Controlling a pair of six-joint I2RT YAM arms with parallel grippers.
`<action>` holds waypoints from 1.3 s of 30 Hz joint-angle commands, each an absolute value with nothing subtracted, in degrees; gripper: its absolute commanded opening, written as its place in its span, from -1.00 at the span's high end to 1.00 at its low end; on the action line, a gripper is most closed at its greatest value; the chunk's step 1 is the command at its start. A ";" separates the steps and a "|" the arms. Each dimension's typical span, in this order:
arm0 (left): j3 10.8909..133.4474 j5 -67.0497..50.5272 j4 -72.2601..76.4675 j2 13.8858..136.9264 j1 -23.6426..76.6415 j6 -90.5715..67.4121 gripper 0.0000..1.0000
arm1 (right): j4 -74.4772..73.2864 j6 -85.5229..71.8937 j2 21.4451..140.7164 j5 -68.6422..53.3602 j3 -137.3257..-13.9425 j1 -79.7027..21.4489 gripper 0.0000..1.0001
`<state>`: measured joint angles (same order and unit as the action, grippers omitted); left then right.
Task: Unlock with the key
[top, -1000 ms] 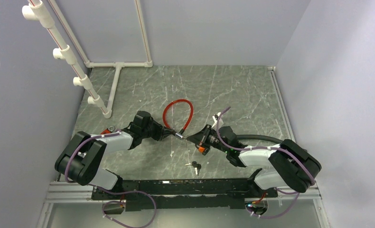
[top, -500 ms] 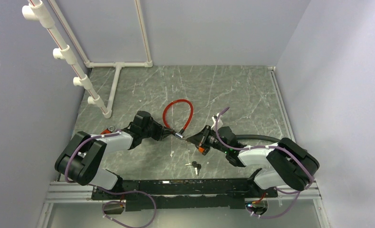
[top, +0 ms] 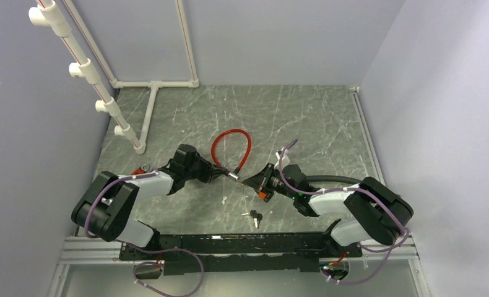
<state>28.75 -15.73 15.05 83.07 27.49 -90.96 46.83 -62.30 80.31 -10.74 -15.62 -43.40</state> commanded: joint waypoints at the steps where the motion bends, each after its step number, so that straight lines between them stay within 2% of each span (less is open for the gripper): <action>1: 30.18 -17.33 19.15 80.97 28.12 -91.32 1.00 | 49.63 -60.38 79.72 -9.26 -17.96 -43.68 1.00; 8: 30.26 -17.09 19.15 81.44 28.11 -91.19 1.00 | 48.16 -59.86 77.69 -9.42 -18.57 -43.68 1.00; 16: 29.90 -17.85 21.19 83.15 28.16 -91.76 1.00 | 50.08 -60.19 80.57 -9.69 -18.66 -44.12 1.00; 25: 30.78 -15.59 15.93 80.60 28.16 -89.97 1.00 | 46.85 -57.70 78.76 -8.26 -19.91 -44.25 1.00; 39: 30.95 -15.82 16.00 80.69 28.13 -90.06 1.00 | 46.45 -57.13 79.85 -8.26 -21.04 -44.71 1.00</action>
<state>28.77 -14.13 13.52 82.52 27.57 -90.72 43.31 -58.02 79.61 -9.17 -18.09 -44.34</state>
